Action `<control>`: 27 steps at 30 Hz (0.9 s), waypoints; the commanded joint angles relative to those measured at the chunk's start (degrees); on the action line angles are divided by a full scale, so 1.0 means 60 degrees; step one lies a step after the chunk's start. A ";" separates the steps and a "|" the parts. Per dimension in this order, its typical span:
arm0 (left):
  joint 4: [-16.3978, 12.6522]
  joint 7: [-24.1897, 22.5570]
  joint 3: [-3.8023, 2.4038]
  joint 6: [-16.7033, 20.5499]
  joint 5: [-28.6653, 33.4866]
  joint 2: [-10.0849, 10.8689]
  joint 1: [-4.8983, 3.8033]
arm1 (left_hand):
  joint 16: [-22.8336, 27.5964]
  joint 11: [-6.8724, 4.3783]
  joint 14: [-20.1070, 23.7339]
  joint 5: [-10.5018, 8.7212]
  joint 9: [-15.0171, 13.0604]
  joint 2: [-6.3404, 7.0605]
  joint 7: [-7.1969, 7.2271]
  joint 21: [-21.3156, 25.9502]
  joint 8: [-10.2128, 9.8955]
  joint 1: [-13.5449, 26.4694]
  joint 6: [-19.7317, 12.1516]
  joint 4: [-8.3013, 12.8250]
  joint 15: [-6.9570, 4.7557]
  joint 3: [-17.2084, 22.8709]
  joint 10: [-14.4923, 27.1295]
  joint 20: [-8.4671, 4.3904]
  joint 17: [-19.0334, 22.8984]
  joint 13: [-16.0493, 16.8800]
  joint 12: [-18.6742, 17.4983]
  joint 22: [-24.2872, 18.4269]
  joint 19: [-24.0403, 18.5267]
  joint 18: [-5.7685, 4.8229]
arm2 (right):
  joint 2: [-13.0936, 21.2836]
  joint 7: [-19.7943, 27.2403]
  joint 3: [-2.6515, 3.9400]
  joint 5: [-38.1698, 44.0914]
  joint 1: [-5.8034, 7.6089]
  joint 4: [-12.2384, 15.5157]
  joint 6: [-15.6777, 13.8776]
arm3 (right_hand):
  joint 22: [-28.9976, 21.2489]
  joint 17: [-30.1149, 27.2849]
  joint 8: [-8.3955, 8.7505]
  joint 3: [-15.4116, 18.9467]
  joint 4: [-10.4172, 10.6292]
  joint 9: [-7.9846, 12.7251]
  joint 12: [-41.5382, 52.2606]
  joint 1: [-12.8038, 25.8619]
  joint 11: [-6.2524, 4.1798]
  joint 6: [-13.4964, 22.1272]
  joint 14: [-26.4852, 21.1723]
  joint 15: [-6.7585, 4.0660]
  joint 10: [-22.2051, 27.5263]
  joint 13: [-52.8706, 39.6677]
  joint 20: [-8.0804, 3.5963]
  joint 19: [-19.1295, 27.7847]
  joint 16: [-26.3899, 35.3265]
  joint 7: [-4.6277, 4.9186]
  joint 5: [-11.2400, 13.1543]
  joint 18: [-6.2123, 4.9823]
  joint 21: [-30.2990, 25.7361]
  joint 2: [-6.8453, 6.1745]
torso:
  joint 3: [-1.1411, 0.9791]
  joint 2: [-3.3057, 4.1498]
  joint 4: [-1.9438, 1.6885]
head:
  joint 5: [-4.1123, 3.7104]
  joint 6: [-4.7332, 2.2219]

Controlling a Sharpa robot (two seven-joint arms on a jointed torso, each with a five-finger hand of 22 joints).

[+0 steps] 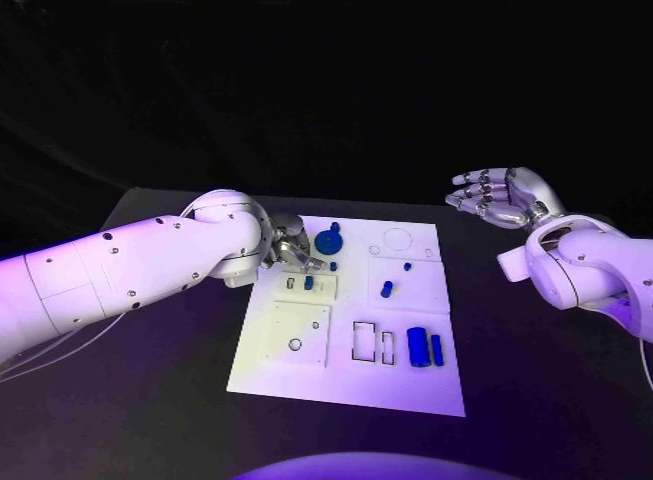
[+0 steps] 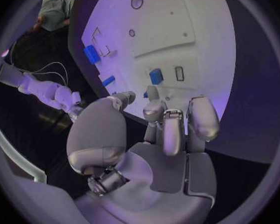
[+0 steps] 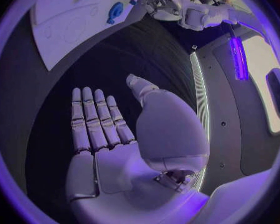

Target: Assemble the parts on the task board

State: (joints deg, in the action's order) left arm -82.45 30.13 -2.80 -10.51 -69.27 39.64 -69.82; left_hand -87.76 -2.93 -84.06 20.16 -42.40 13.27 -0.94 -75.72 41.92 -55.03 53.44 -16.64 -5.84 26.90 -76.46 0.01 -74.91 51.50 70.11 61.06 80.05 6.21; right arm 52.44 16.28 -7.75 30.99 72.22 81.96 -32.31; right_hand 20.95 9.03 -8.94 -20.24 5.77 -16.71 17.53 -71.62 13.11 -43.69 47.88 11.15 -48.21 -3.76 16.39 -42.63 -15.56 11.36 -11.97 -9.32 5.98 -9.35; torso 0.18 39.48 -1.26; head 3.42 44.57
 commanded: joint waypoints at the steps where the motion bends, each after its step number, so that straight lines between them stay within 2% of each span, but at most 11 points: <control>1: 0.0049 -0.0079 -0.0065 0.0218 0.0227 0.0034 -0.0108 | 0.0050 0.0066 -0.0718 -0.0028 -0.0002 0.0013 -0.0103 0.0092 -0.0126 -0.0069 -0.0174 0.0010 -0.0016 -0.0171 0.0174 0.0031 -0.1361 -0.0140 -0.0117 -0.0160 -0.0028 -0.0098 | -0.0010 0.0140 0.0001 -0.0014 -0.0012 -0.0014 0.0005 | -0.0014 -0.0012 0.0034 0.0044 -0.0006 0.0011 -0.0006 0.0075 -0.0002 0.0057 -0.0069 -0.0020 0.0048 0.0008 0.0006 0.0042 0.0054 0.0865 -0.0056 -0.0009 -0.0036 0.0007 | -0.0002 0.0007 -0.0009 | -0.0016 -0.0029; 5: 0.0413 -0.0159 -0.0115 0.0308 0.0733 0.0030 -0.0345 | 0.0133 0.0156 -0.0668 -0.0005 0.0007 0.0006 -0.0208 0.0331 -0.0257 -0.0333 -0.0400 0.0008 0.0054 -0.0360 0.0550 0.0081 -0.1160 -0.0680 -0.0430 -0.0569 -0.0208 -0.0028 | -0.0014 0.0138 0.0001 -0.0020 -0.0018 -0.0036 0.0014 | -0.0016 -0.0014 0.0034 0.0047 -0.0005 0.0011 -0.0006 0.0074 -0.0002 0.0057 -0.0071 -0.0019 0.0049 0.0008 0.0006 0.0045 0.0056 0.0865 -0.0060 -0.0008 -0.0038 0.0009 | -0.0012 0.0001 -0.0013 | -0.0008 -0.0049; 6: 0.0533 -0.0186 -0.0122 0.0361 0.0915 0.0017 -0.0399 | 0.0140 0.0218 -0.0664 0.0013 0.0089 -0.0012 -0.0286 0.0377 -0.0438 -0.0460 -0.0634 0.0020 0.0102 -0.0368 0.0707 0.0097 -0.1148 -0.0892 -0.0571 -0.0635 -0.0246 -0.0017 | -0.0020 0.0137 0.0001 -0.0023 -0.0019 -0.0042 0.0019 | -0.0016 -0.0014 0.0034 0.0047 -0.0005 0.0011 -0.0006 0.0074 -0.0002 0.0057 -0.0071 -0.0019 0.0049 0.0008 0.0006 0.0045 0.0056 0.0865 -0.0060 -0.0008 -0.0038 0.0009 | -0.0010 0.0004 -0.0014 | -0.0007 -0.0061; 7: 0.0604 -0.0201 -0.0125 0.0392 0.1012 0.0009 -0.0425 | 0.0140 0.0240 -0.0664 0.0012 0.0108 -0.0014 -0.0304 0.0394 -0.0470 -0.0494 -0.0656 0.0018 0.0118 -0.0382 0.0760 0.0108 -0.1150 -0.0966 -0.0621 -0.0661 -0.0258 -0.0014 | -0.0025 0.0137 0.0001 -0.0025 -0.0020 -0.0045 0.0022 | -0.0016 -0.0014 0.0034 0.0047 -0.0005 0.0011 -0.0006 0.0074 -0.0002 0.0057 -0.0071 -0.0019 0.0049 0.0008 0.0006 0.0045 0.0056 0.0865 -0.0060 -0.0008 -0.0038 0.0009 | -0.0010 0.0004 -0.0014 | -0.0007 -0.0061; 8: 0.0744 -0.0240 -0.0131 0.0445 0.1169 -0.0012 -0.0471 | 0.0150 0.0335 -0.0658 0.0022 0.0213 -0.0018 -0.0414 0.0473 -0.0654 -0.0697 -0.0810 0.0019 0.0197 -0.0429 0.1089 0.0162 -0.1129 -0.1416 -0.0933 -0.0782 -0.0318 0.0005 | -0.0034 0.0138 0.0001 -0.0027 -0.0021 -0.0051 0.0029 | -0.0016 -0.0014 0.0034 0.0047 -0.0005 0.0011 -0.0006 0.0074 -0.0002 0.0057 -0.0071 -0.0019 0.0049 0.0008 0.0006 0.0045 0.0056 0.0865 -0.0060 -0.0008 -0.0038 0.0009 | -0.0011 0.0015 -0.0006 | -0.0020 -0.0097; 10: 0.0920 -0.0279 -0.0136 0.0498 0.1303 -0.0051 -0.0521 | 0.0158 0.0397 -0.0654 0.0030 0.0294 -0.0010 -0.0486 0.0505 -0.0776 -0.0819 -0.0900 0.0011 0.0256 -0.0488 0.1250 0.0205 -0.1111 -0.1609 -0.1075 -0.0823 -0.0340 0.0012 | -0.0044 0.0136 0.0001 -0.0029 -0.0023 -0.0058 0.0038 | -0.0019 -0.0016 0.0033 0.0049 -0.0005 0.0012 -0.0004 0.0072 -0.0002 0.0054 -0.0070 -0.0019 0.0048 0.0007 0.0005 0.0047 0.0058 0.0864 -0.0066 -0.0007 -0.0042 0.0014 | -0.0001 0.0030 0.0002 | -0.0028 -0.0100; 11: 0.1052 -0.0302 -0.0138 0.0516 0.1369 -0.0085 -0.0555 | 0.0178 0.0490 -0.0642 0.0038 0.0424 -0.0001 -0.0598 0.0574 -0.0984 -0.0929 -0.1134 0.0002 0.0331 -0.0565 0.1419 0.0269 -0.1062 -0.1863 -0.1241 -0.0935 -0.0387 0.0028 | -0.0049 0.0132 0.0001 -0.0031 -0.0025 -0.0062 0.0045 | -0.0019 -0.0016 0.0033 0.0049 -0.0005 0.0012 -0.0004 0.0072 -0.0002 0.0054 -0.0070 -0.0019 0.0048 0.0007 0.0005 0.0047 0.0058 0.0864 -0.0066 -0.0007 -0.0042 0.0014 | 0.0002 0.0035 0.0004 | -0.0036 -0.0102; 13: 0.1283 -0.0334 -0.0140 0.0508 0.1418 -0.0149 -0.0604 | 0.0182 0.0539 -0.0639 0.0041 0.0513 -0.0008 -0.0652 0.0590 -0.1084 -0.1002 -0.1222 0.0000 0.0377 -0.0618 0.1449 0.0304 -0.1051 -0.1889 -0.1256 -0.0954 -0.0397 0.0035 | -0.0055 0.0128 0.0001 -0.0032 -0.0027 -0.0068 0.0054 | -0.0020 -0.0017 0.0033 0.0050 -0.0005 0.0012 -0.0003 0.0071 -0.0003 0.0053 -0.0070 -0.0019 0.0047 0.0007 0.0005 0.0048 0.0059 0.0864 -0.0069 -0.0007 -0.0042 0.0015 | 0.0008 0.0026 -0.0003 | -0.0035 -0.0095; 17: 0.1642 -0.0360 -0.0140 0.0355 0.1225 -0.0269 -0.0652 | 0.0177 0.0549 -0.0642 0.0042 0.0534 -0.0016 -0.0661 0.0593 -0.1101 -0.1024 -0.1228 0.0001 0.0387 -0.0631 0.1452 0.0315 -0.1064 -0.1892 -0.1256 -0.0956 -0.0398 0.0036 | -0.0054 0.0124 0.0001 -0.0034 -0.0030 -0.0067 0.0060 | -0.0030 -0.0024 0.0027 0.0058 -0.0005 0.0013 0.0007 0.0060 -0.0005 0.0040 -0.0060 -0.0020 0.0040 0.0004 0.0003 0.0053 0.0063 0.0861 -0.0104 -0.0005 -0.0052 0.0035 | -0.0006 0.0010 -0.0013 | -0.0044 -0.0083; 22: 0.2109 -0.0365 -0.0129 0.0120 0.0848 -0.0465 -0.0677 | 0.0160 0.0552 -0.0653 0.0041 0.0540 -0.0017 -0.0663 0.0547 -0.1104 -0.1029 -0.1227 0.0002 0.0390 -0.0636 0.1428 0.0319 -0.1108 -0.1839 -0.1226 -0.0867 -0.0366 0.0020 | -0.0054 0.0124 0.0001 -0.0034 -0.0031 -0.0056 0.0067 | -0.0030 -0.0024 0.0027 0.0058 -0.0005 0.0013 0.0007 0.0060 -0.0005 0.0040 -0.0060 -0.0020 0.0040 0.0004 0.0003 0.0053 0.0063 0.0861 -0.0104 -0.0005 -0.0052 0.0035 | 0.0004 0.0016 -0.0031 | -0.0033 -0.0082; 27: 0.2634 -0.0351 -0.0041 -0.0194 0.0519 -0.0715 -0.0682 | 0.0148 0.0557 -0.0661 0.0026 0.0573 -0.0023 -0.0664 0.0494 -0.1102 -0.1084 -0.1183 0.0005 0.0400 -0.0675 0.1373 0.0341 -0.1131 -0.1762 -0.1165 -0.0771 -0.0325 0.0005 | -0.0069 0.0130 0.0001 -0.0034 -0.0032 -0.0052 0.0078 | -0.0030 -0.0024 0.0027 0.0058 -0.0005 0.0013 0.0007 0.0060 -0.0005 0.0040 -0.0060 -0.0020 0.0040 0.0004 0.0003 0.0053 0.0063 0.0861 -0.0104 -0.0005 -0.0052 0.0035 | 0.0013 0.0020 -0.0020 | 0.0008 -0.0064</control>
State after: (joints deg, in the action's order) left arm -67.07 28.77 -3.06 -9.33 -64.22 35.65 -73.84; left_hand -86.86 0.21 -84.14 20.16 -38.99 13.24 -5.00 -72.39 35.59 -61.10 46.49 -16.61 -3.86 23.13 -67.98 1.82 -74.91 40.92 62.91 56.39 77.96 6.20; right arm 52.09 16.42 -7.75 30.64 72.06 81.59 -32.34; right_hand 20.81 8.94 -8.94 -20.24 5.77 -16.72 17.53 -71.63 13.11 -43.69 47.89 11.15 -48.21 -3.77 16.39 -42.64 -15.42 11.36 -12.43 -9.33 5.98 -9.35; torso 0.19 39.59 -1.40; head 3.32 44.10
